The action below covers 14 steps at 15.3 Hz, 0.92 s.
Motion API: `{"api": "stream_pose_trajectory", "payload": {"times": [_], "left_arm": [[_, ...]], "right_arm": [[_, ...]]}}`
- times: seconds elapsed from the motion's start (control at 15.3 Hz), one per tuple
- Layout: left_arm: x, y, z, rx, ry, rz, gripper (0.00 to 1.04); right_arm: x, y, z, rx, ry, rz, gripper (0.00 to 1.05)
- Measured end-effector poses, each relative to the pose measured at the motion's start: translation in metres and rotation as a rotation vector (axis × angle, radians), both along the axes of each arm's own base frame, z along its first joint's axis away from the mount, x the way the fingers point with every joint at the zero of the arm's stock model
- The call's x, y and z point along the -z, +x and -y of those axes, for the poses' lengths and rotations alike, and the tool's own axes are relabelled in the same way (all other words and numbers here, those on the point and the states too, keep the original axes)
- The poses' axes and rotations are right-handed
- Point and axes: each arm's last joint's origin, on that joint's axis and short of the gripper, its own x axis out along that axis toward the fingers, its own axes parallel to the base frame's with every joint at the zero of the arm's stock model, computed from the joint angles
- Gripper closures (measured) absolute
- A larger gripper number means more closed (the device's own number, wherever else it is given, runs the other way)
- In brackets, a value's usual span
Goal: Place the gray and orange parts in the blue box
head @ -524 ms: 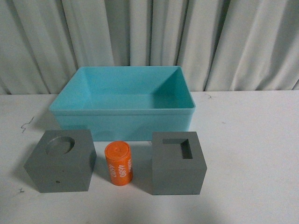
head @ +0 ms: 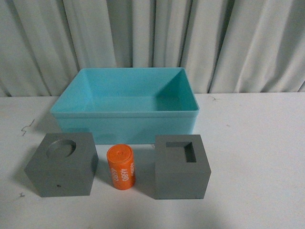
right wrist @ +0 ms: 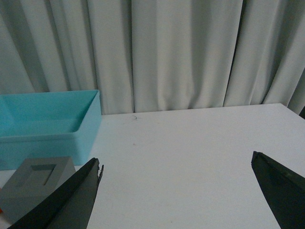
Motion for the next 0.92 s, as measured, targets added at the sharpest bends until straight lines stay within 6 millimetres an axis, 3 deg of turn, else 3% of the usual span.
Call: {"api": "stream_pose_trajectory", "payload": {"times": [0.92], "left_arm": [[0.0, 0.0, 0.0, 0.0, 0.0, 0.0, 0.07]], "right_arm": [[0.0, 0.0, 0.0, 0.0, 0.0, 0.0, 0.06]]}}
